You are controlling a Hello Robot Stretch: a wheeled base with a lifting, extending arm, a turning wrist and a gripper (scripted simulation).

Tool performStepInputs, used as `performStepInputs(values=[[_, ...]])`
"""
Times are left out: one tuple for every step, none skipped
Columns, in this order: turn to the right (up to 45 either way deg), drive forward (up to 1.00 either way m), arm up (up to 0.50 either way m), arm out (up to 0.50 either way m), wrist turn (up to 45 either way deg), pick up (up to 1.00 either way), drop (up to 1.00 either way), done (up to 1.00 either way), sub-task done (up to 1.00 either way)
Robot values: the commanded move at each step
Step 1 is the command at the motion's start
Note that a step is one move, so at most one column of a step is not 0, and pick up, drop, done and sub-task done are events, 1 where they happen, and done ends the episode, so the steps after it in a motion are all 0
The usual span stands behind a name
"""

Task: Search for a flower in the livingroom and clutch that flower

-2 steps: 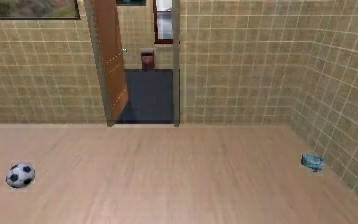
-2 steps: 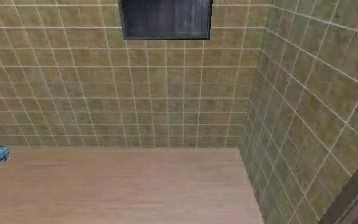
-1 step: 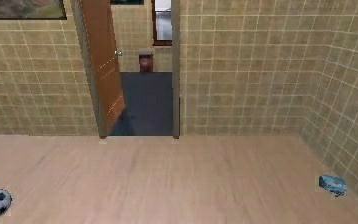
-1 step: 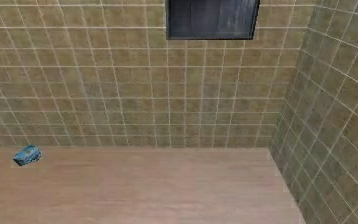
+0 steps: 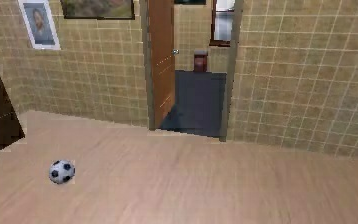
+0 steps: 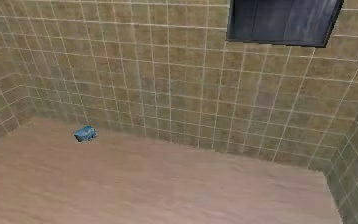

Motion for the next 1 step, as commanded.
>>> performStepInputs(values=[[0.0, 1.00, 0.00, 0.00, 0.0, 0.00, 0.00, 0.00, 0.00]])
